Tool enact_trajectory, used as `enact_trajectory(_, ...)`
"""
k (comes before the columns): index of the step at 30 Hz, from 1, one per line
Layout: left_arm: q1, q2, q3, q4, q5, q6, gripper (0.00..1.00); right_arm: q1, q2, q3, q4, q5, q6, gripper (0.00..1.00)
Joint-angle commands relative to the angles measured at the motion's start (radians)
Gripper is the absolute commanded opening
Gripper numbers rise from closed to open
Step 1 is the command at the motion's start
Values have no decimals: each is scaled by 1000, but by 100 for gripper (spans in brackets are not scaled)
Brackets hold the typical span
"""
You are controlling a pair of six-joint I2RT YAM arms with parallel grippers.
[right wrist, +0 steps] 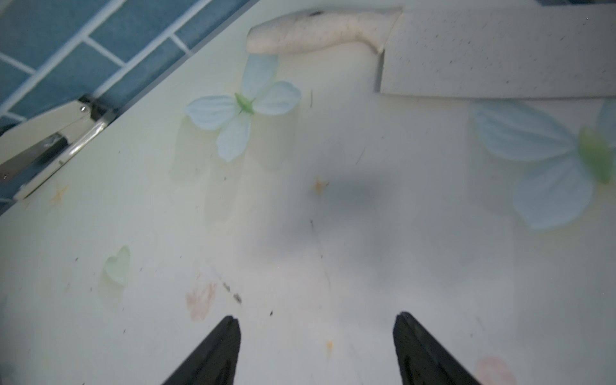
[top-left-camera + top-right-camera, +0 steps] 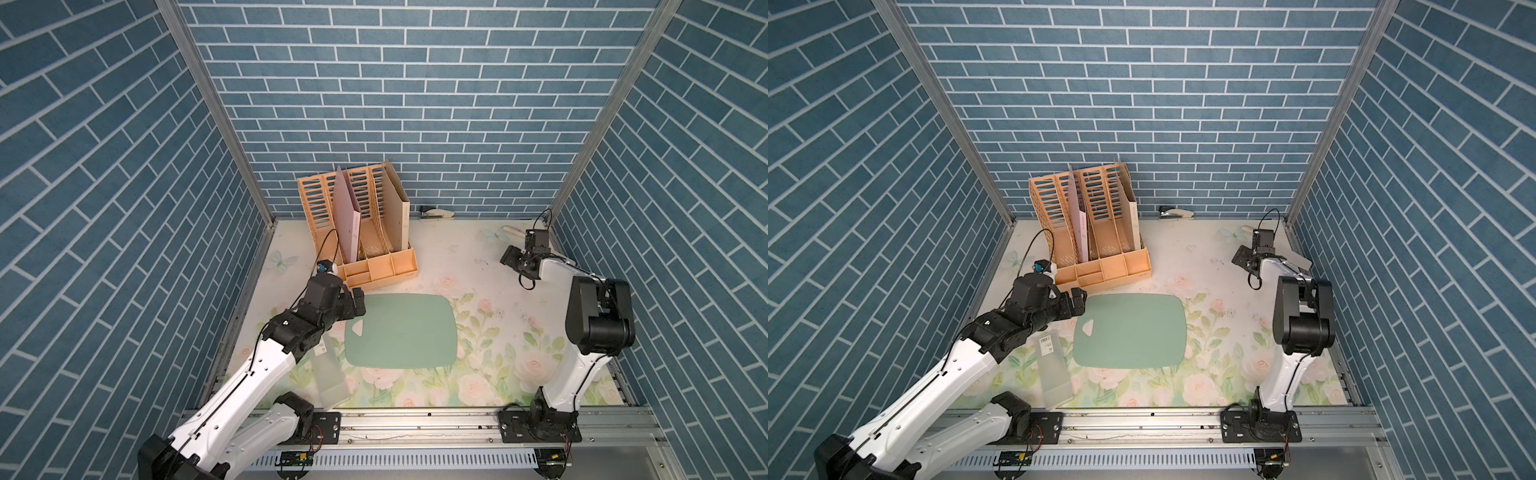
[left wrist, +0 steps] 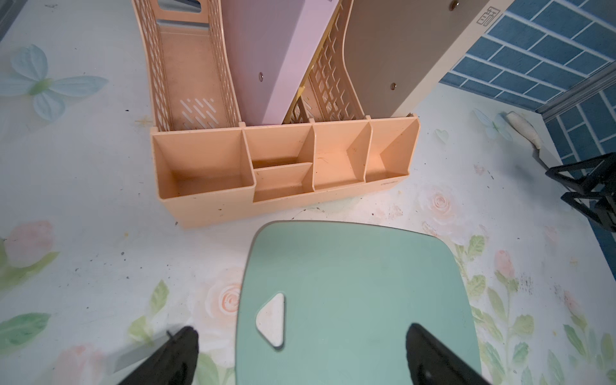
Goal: Align the knife with the edge of the cutting board
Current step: Move the knife to the center of the board.
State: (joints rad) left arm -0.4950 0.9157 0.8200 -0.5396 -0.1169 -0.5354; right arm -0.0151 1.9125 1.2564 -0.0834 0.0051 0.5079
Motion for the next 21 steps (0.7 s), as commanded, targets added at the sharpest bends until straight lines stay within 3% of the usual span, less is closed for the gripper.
enact_trajectory(1, 0, -28, -5, -38, 2, 36, 100, -19, 56, 92, 24, 40, 6, 76)
enact_trajectory(21, -2, -48, -36, -16, 6, 29, 100, -132, 570, 679, 125, -122, 149, 72)
